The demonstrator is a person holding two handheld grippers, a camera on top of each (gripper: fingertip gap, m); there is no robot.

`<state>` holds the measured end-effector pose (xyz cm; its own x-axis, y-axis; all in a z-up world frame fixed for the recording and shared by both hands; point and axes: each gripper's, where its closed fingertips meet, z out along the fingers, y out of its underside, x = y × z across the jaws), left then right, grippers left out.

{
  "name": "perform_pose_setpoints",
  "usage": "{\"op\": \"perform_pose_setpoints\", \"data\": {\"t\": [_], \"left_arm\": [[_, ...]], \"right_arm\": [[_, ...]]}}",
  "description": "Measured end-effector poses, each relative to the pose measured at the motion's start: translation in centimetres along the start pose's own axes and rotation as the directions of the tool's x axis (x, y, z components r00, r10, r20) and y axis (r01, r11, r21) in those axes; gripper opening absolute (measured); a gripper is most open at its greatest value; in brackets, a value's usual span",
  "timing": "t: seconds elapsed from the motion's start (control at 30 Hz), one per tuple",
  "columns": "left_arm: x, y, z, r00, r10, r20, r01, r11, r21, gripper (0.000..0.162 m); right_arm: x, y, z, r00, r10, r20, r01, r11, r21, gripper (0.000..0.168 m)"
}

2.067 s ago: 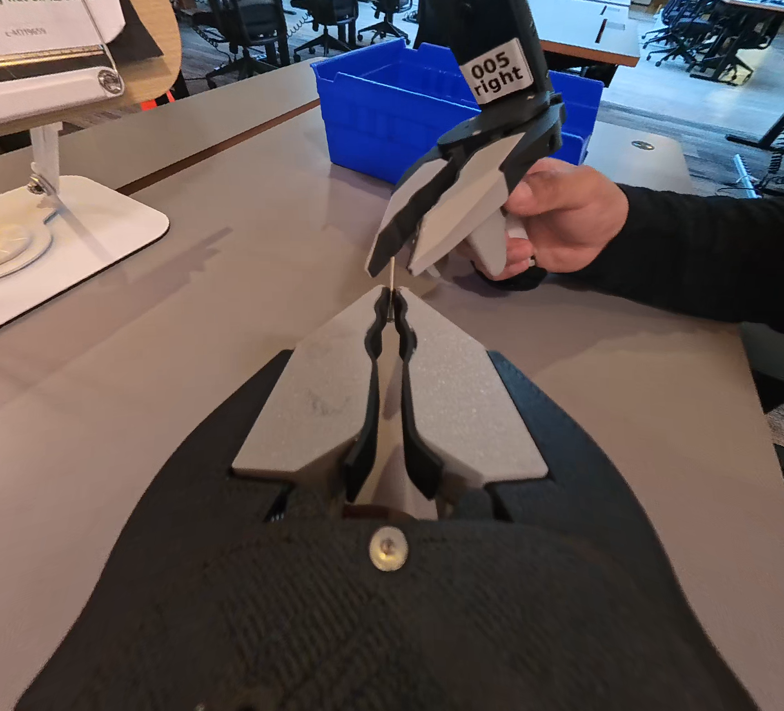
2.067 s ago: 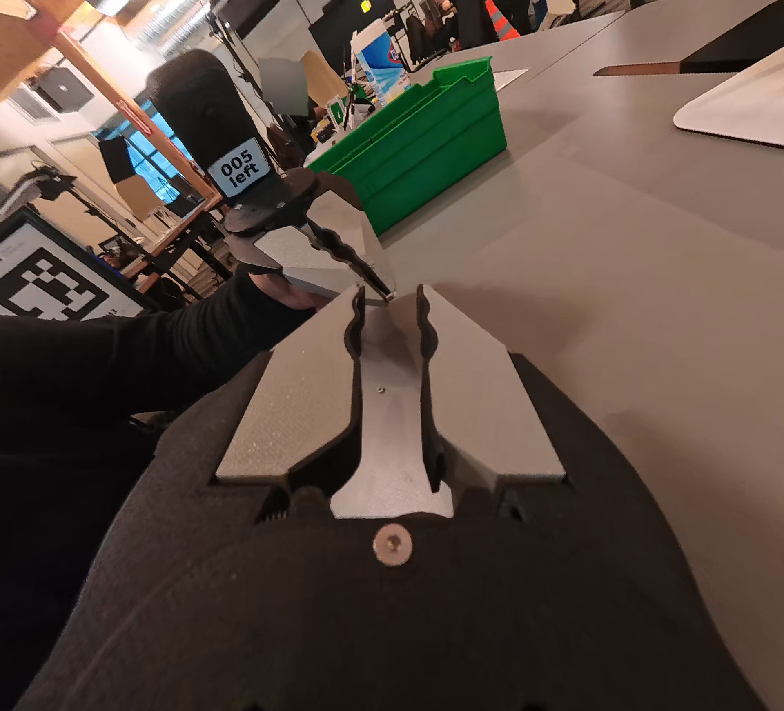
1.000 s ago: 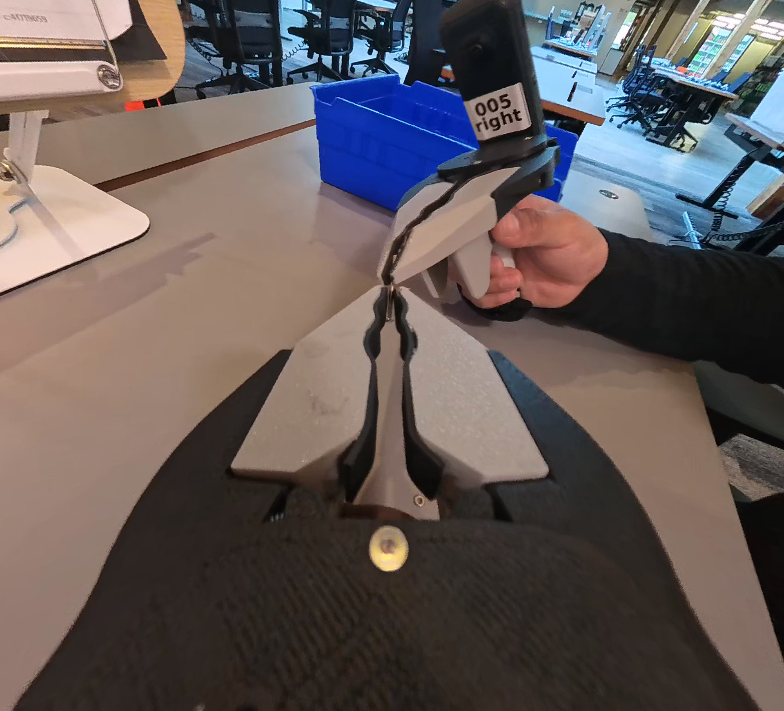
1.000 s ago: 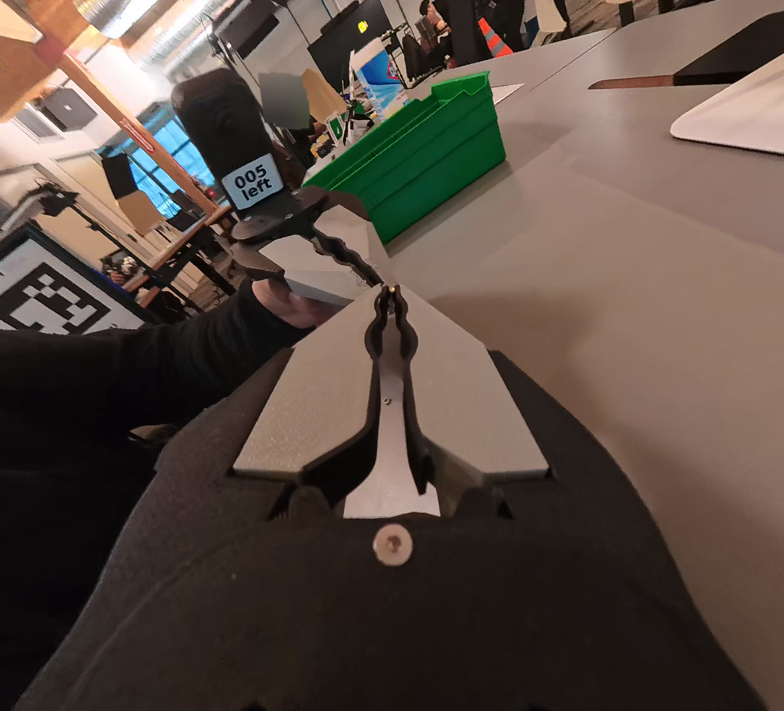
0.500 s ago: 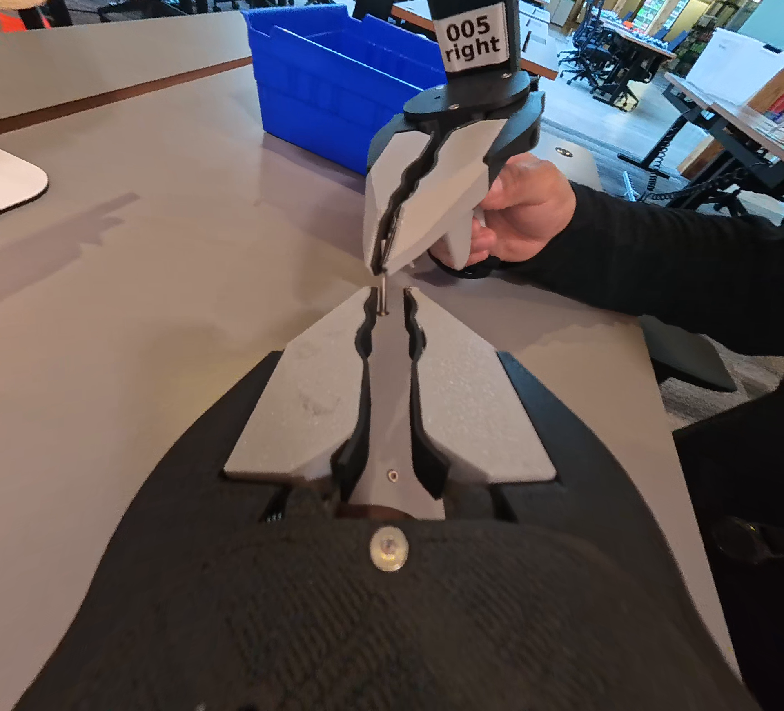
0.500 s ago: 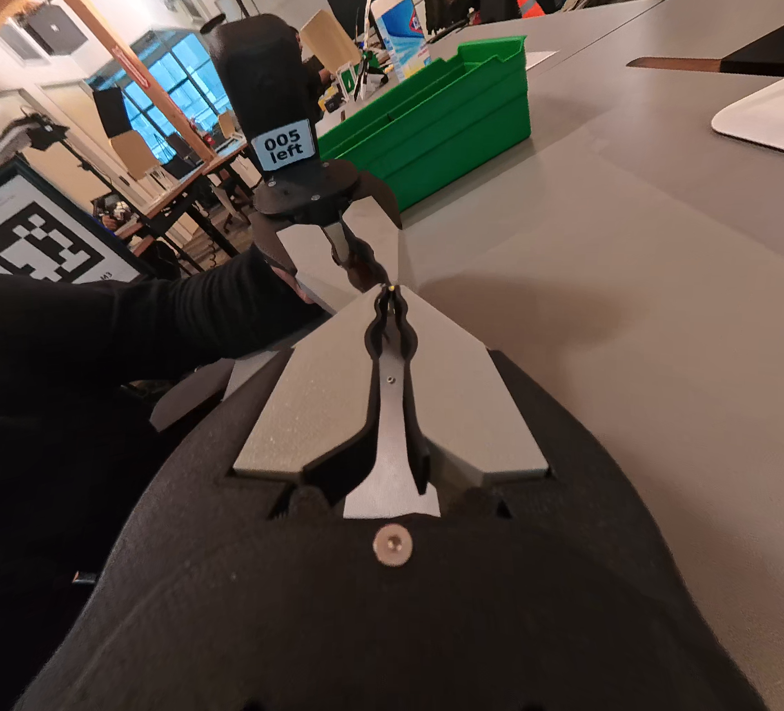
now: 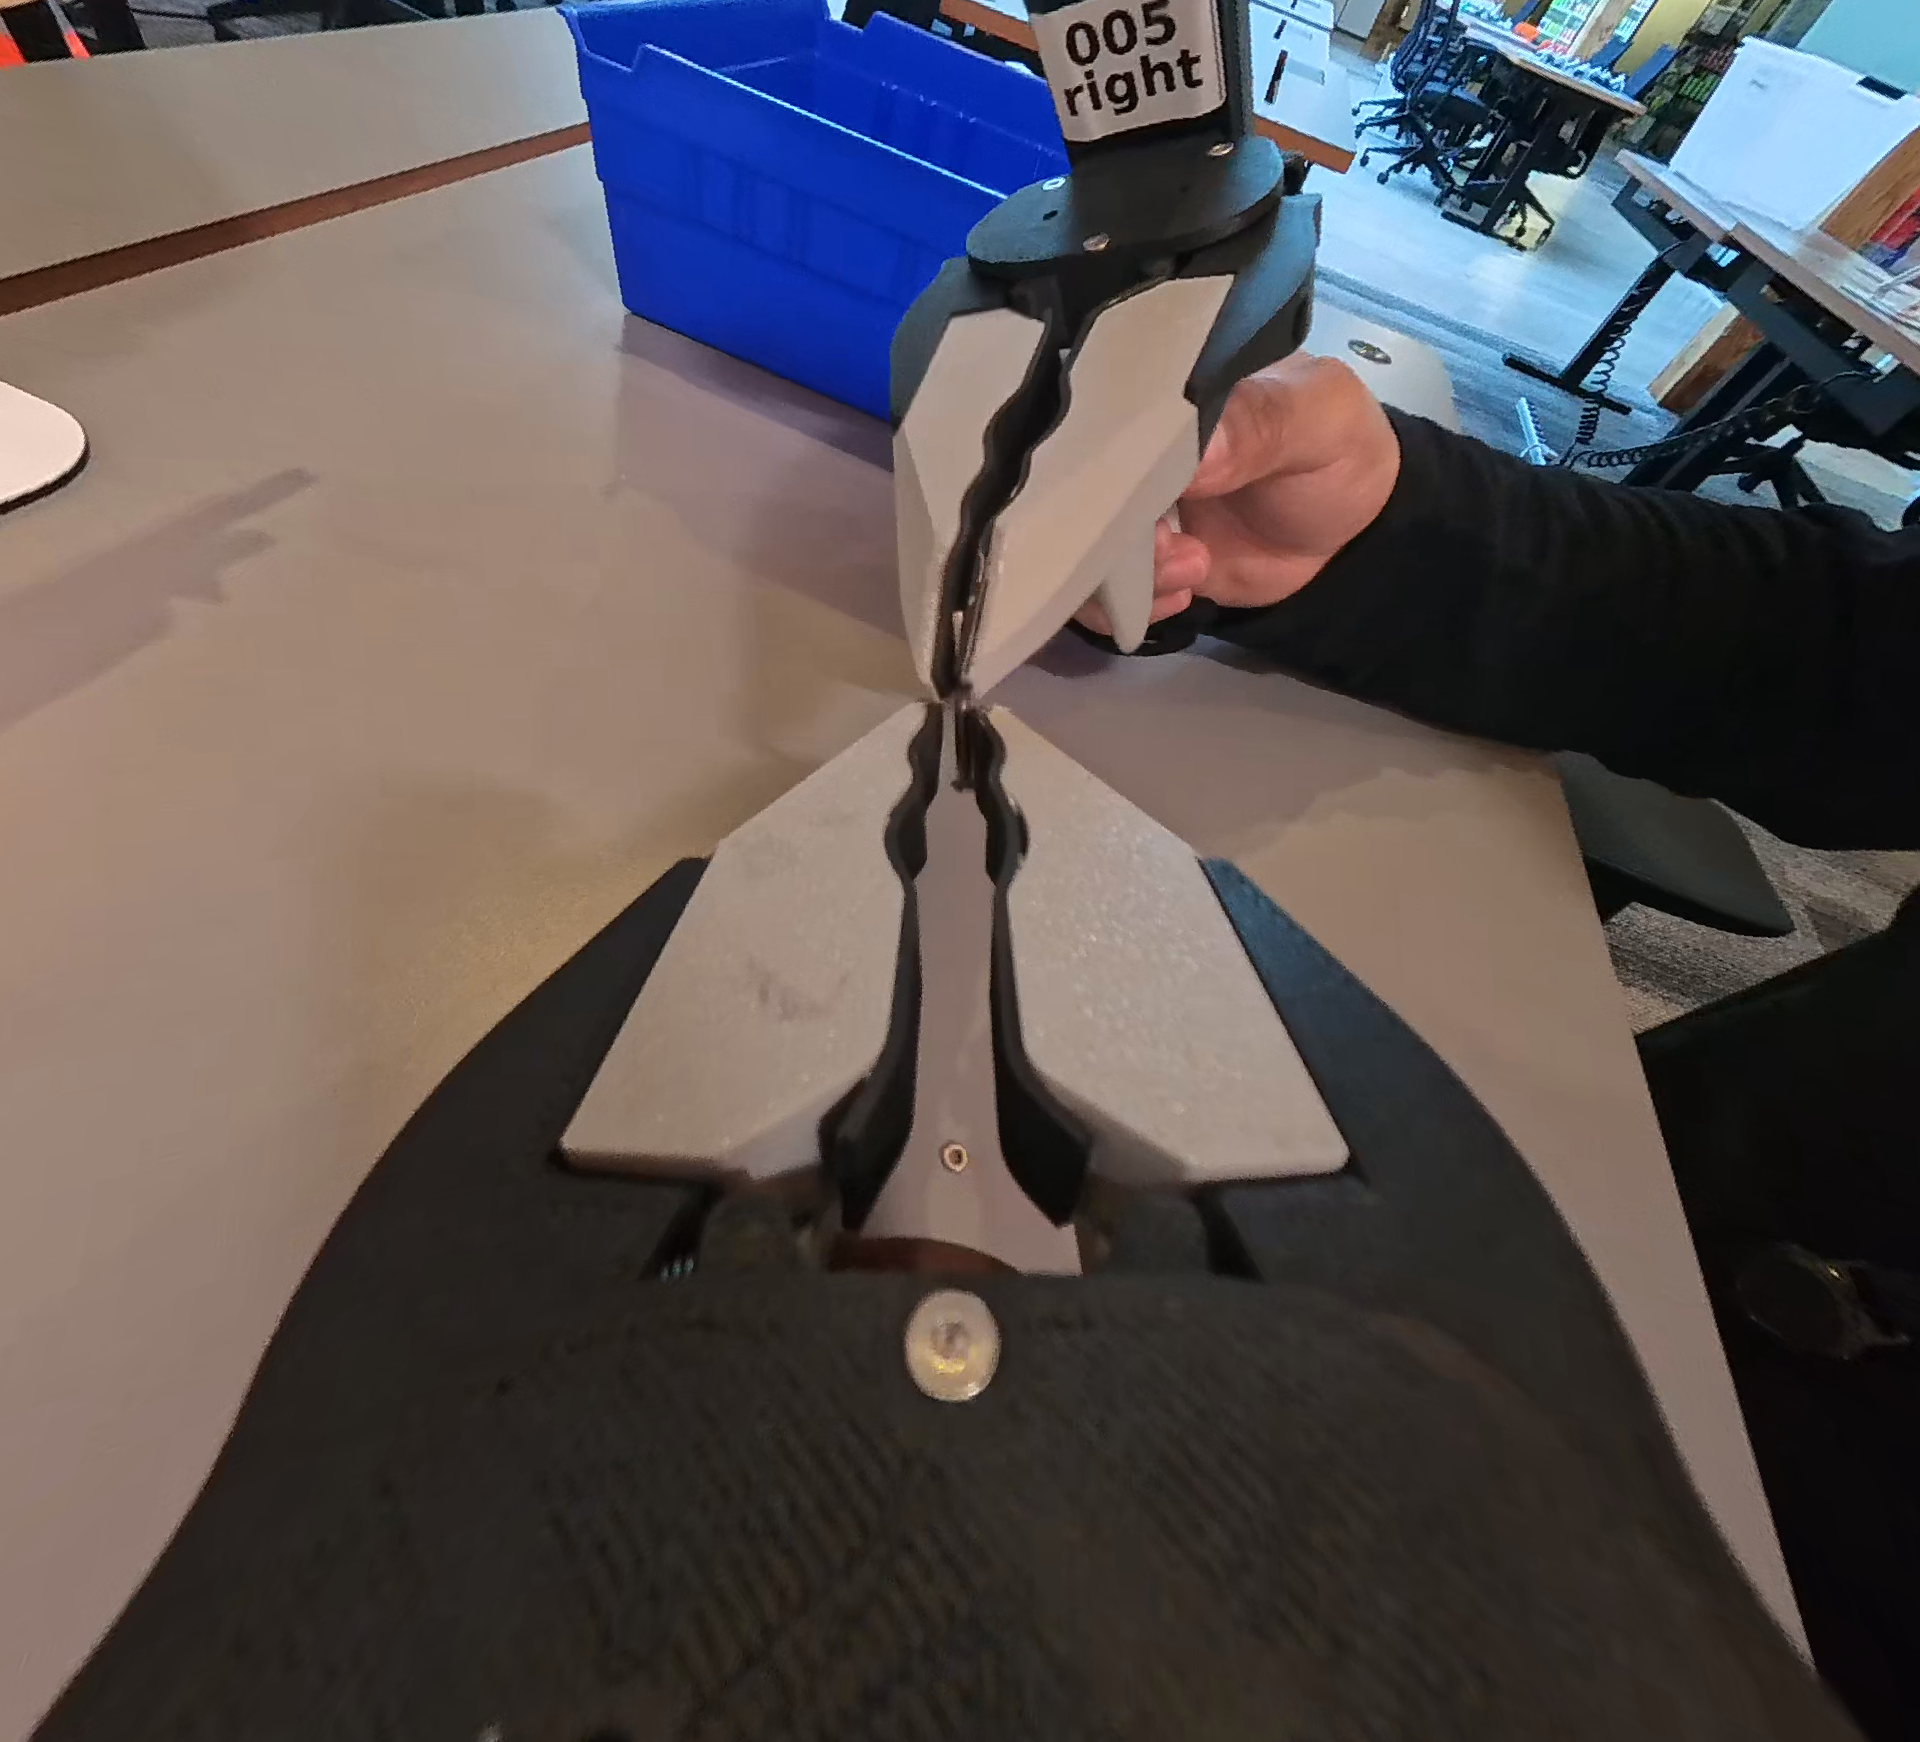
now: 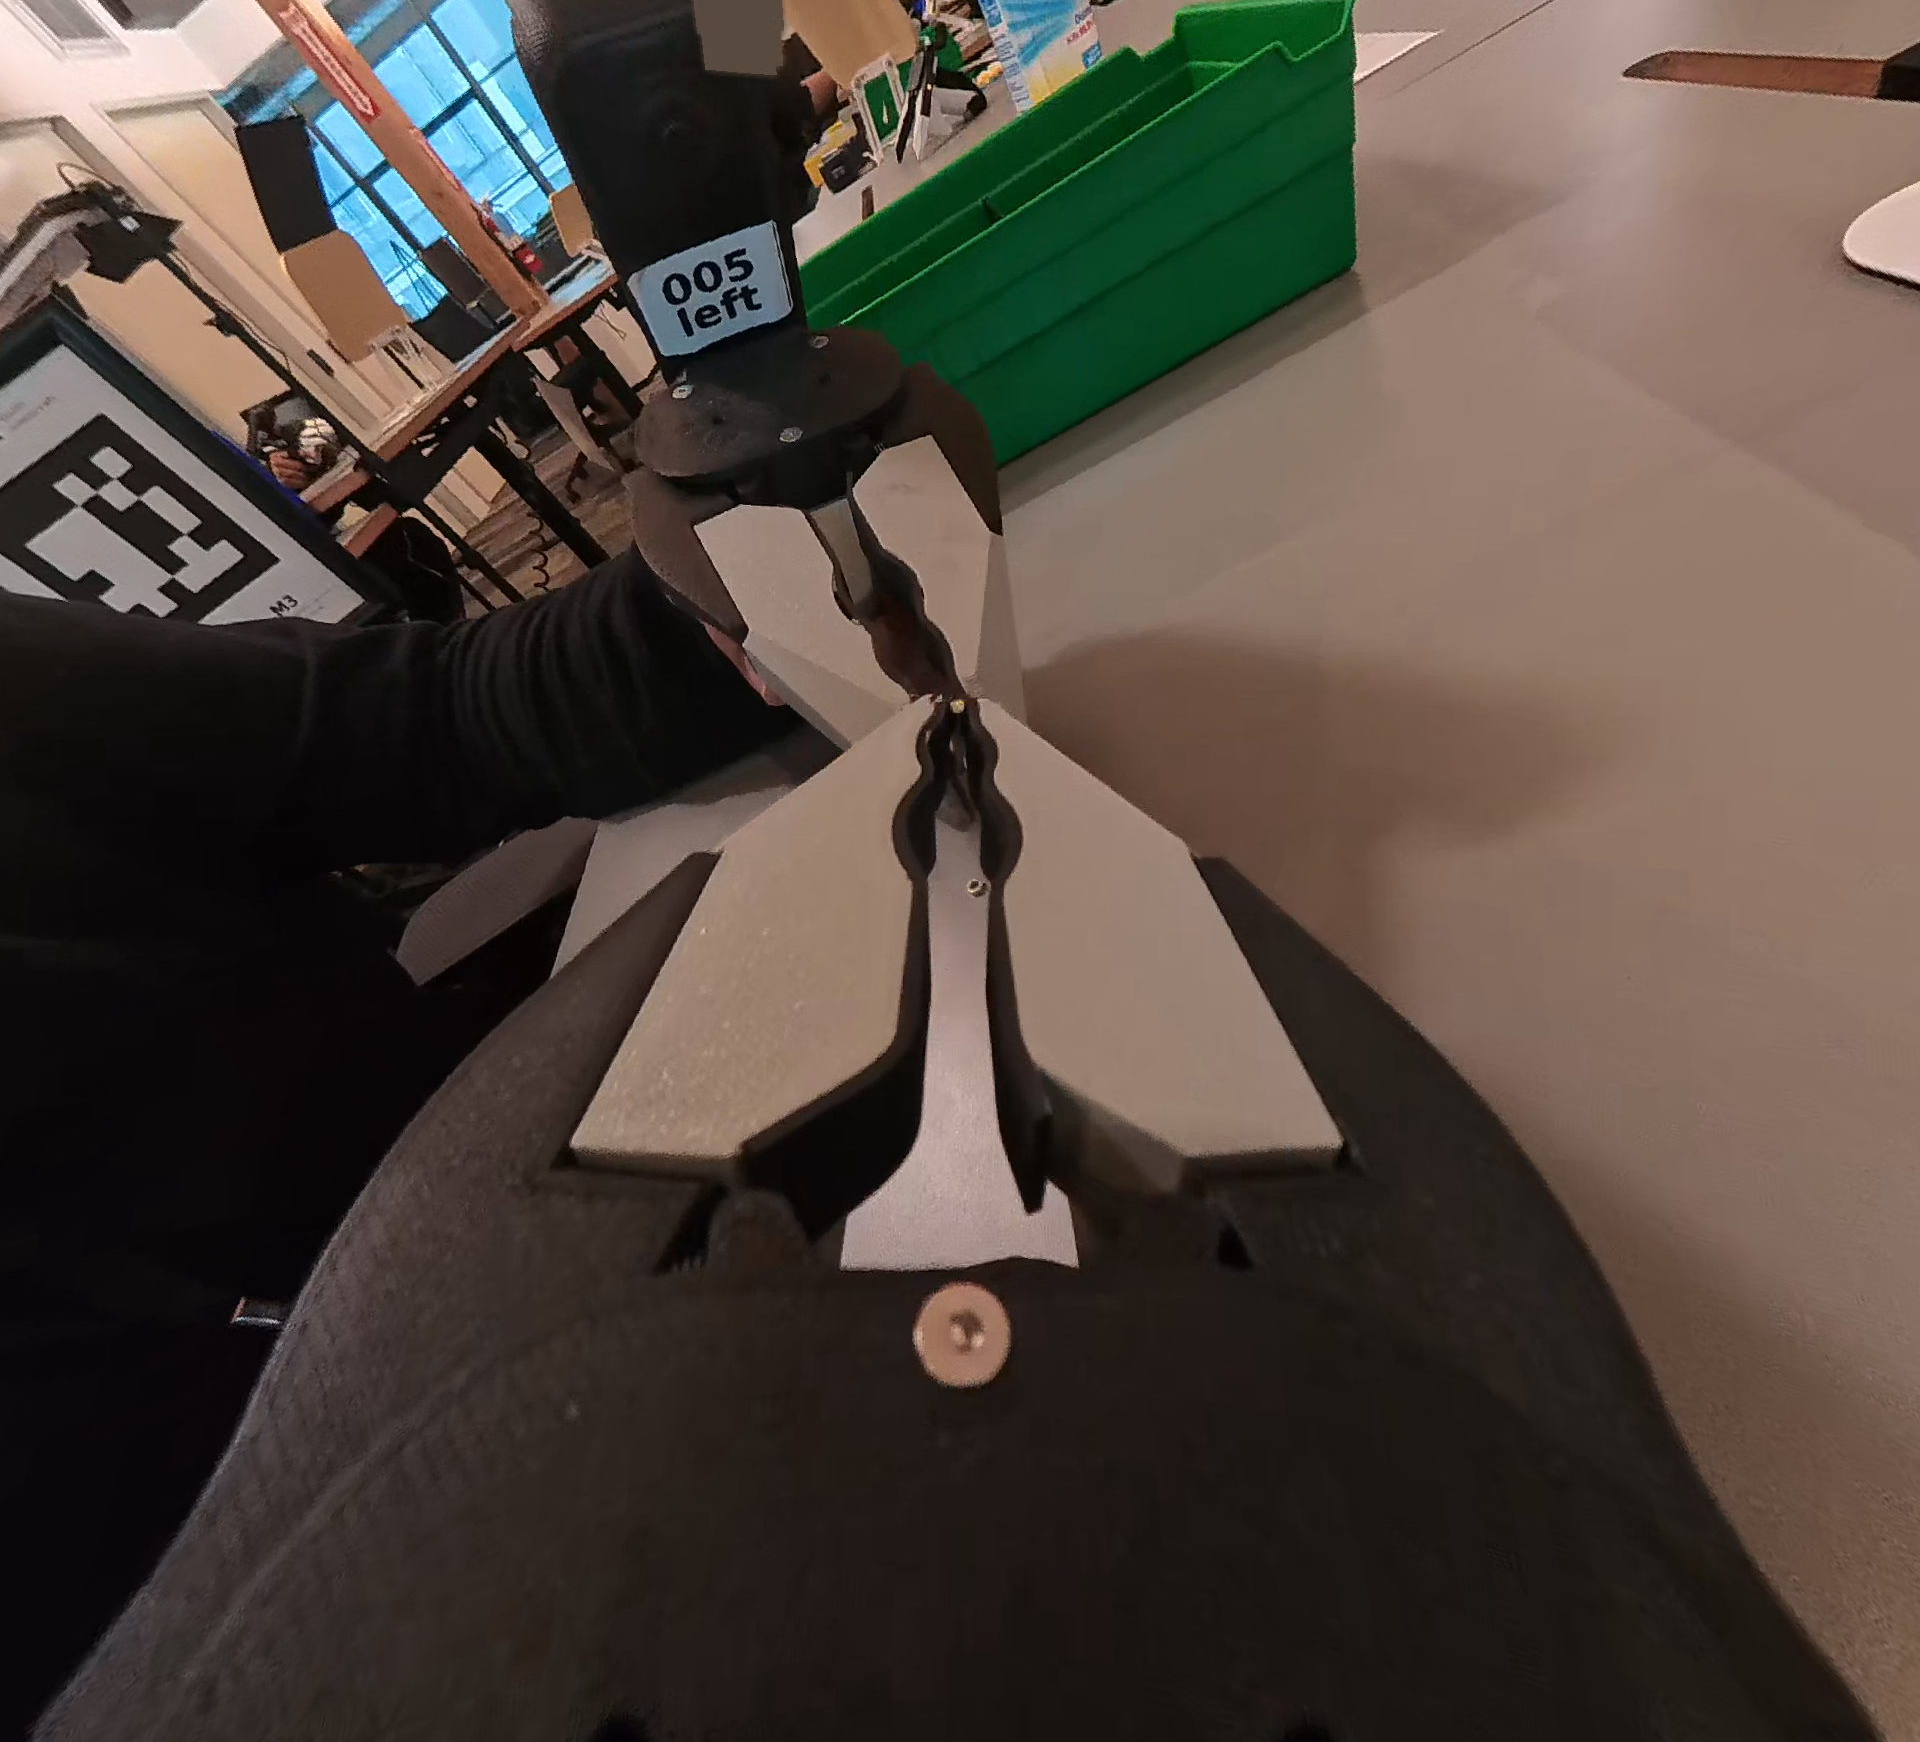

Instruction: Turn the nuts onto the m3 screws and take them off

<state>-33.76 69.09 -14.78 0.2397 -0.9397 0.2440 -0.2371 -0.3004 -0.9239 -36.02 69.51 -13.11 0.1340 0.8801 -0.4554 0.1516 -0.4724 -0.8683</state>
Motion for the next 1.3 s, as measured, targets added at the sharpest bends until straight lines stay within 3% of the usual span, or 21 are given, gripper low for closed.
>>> {"op": "perform_pose_setpoints", "data": {"t": [0.47, 0.8, 1.3], "left_arm": [[0.0, 0.2, -0.1, 1.000, 0.004, -0.004, -0.004, 1.000, -0.011, 0.000], [0.2, -0.6, -0.5, 0.998, -0.046, -0.044, 0.048, 0.998, 0.037, 0.000], [0.3, -0.4, -0.4, 0.999, -0.030, -0.046, 0.031, 0.999, 0.031, 0.000]], "right_arm": [[0.2, 0.4, 0.1, 1.000, -0.003, -0.007, 0.003, 1.000, -0.023, 0.000], [-0.3, -0.9, -0.1, 1.000, -0.023, 0.009, 0.022, 0.998, 0.063, 0.000], [-0.5, -1.1, 0.0, 0.999, -0.054, -0.007, 0.054, 0.996, 0.074, 0.000]]}}
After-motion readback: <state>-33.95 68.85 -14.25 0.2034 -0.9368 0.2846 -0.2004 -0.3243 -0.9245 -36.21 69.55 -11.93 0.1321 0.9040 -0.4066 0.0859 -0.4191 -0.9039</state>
